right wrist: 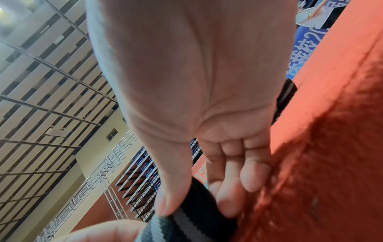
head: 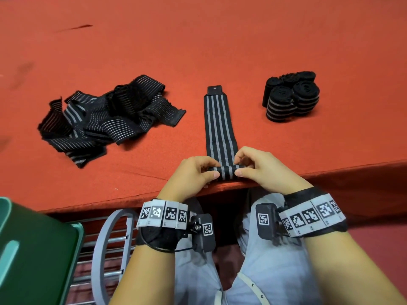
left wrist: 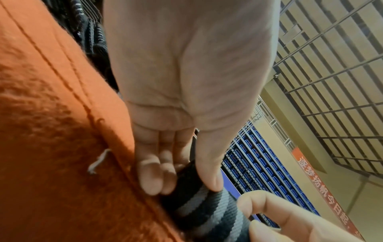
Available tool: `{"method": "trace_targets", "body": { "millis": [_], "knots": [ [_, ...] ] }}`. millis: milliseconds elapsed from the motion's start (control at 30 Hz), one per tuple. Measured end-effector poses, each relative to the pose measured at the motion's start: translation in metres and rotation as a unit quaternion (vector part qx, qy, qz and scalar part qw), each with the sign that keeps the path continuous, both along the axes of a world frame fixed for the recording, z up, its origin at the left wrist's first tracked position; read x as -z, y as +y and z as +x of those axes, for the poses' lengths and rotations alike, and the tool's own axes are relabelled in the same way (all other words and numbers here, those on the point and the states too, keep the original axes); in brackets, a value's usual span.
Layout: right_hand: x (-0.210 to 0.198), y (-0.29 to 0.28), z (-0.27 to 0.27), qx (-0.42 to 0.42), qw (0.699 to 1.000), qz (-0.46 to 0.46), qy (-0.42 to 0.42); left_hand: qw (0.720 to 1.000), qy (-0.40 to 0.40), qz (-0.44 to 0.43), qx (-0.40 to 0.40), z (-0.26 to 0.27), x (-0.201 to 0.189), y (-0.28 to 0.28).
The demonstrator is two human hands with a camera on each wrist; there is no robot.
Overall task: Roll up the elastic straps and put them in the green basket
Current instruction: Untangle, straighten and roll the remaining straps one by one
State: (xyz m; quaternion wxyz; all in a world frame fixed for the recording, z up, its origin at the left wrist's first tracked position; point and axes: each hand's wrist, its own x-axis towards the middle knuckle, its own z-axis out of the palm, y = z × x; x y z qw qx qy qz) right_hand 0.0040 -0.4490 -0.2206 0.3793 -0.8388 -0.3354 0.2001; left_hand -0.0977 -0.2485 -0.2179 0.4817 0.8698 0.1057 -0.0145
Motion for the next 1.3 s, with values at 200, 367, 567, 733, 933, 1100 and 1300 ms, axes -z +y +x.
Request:
{"method": "trace_targets", "body": {
  "millis": [200,367,567,733,933,1100,1300],
  "knots": [
    [-0.002,0.001,0.000,0.007,1.000,-0.008,0.004,1.000,-0.004,-0.013,-0.024,0.005,0.003,-0.005],
    [0.000,0.008,0.001,0.024,0.999,-0.023,-0.009,0.997,-0.043,0.045,-0.055,0.010,0.009,-0.007],
    [0.000,0.014,0.004,0.038,0.998,-0.039,-0.028,0.992,-0.074,0.101,0.000,0.007,0.008,-0.006],
    [0.003,0.018,0.004,0.075,0.994,-0.030,-0.071,0.985,-0.049,0.165,0.016,0.010,0.007,-0.003],
    [0.007,0.011,0.005,0.010,0.993,0.010,-0.115,0.982,-0.048,0.181,0.023,0.014,0.007,-0.004],
    [0.007,0.012,0.005,-0.005,0.993,-0.020,-0.119,0.980,-0.053,0.192,0.020,0.013,0.007,-0.008],
    [0.003,0.011,0.000,0.011,0.992,-0.036,-0.118,0.978,-0.069,0.198,-0.004,0.008,0.004,-0.009]
  ]
}}
